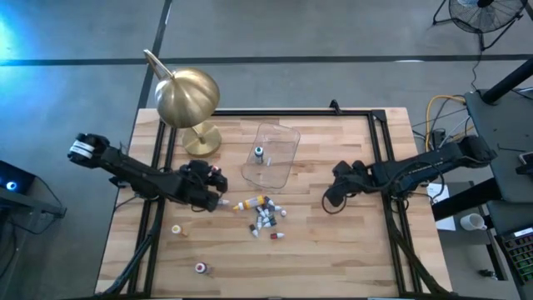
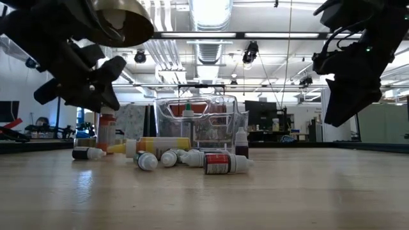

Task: Pick & Place food coloring
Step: Move the large orange food coloring bottle to the middle left of the table, then move the large yellow food coloring bottle to the lower left of the table

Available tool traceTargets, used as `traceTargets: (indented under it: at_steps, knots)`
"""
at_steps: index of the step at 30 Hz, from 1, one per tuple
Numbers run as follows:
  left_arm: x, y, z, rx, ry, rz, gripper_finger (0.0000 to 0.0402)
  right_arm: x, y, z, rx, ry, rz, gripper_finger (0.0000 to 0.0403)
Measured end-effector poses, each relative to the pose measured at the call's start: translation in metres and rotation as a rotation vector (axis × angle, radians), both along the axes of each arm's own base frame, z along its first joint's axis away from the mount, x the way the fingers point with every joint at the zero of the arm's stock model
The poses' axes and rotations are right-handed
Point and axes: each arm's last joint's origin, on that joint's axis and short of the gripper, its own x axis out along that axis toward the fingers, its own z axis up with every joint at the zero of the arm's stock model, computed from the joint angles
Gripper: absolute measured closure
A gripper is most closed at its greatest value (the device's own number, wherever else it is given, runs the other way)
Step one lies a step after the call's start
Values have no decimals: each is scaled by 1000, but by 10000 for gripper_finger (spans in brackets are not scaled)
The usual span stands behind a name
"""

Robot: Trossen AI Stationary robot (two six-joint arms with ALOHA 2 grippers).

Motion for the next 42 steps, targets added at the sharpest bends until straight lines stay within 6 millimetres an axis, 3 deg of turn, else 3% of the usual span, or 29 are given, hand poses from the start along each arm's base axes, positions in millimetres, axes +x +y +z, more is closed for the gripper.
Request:
traceTargets:
  at_steps: [7, 15, 21, 25, 31, 36, 42]
  knots:
    - [-2, 0, 21, -3, 4, -69, 257, 1, -10, 0, -14, 15, -14, 188]
    - [-5, 1, 58, 46, 64, -105, 257, 1, -21, 0, -11, 33, -18, 188]
    - [7, -3, 93, 83, 71, -226, 257, 2, -29, 0, 0, 36, -39, 188]
    - [20, -10, 107, 39, 46, -397, 257, 1, -33, 0, 15, 36, -50, 188]
    - [42, -24, 101, -36, 57, -712, 257, 5, -38, 0, -10, 7, -26, 188]
    - [59, -31, 85, -75, 106, -760, 257, 6, -38, -2, -10, -26, -48, 188]
    - [78, -40, 79, -141, 99, -813, 257, 4, -36, -5, 93, -32, -62, 188]
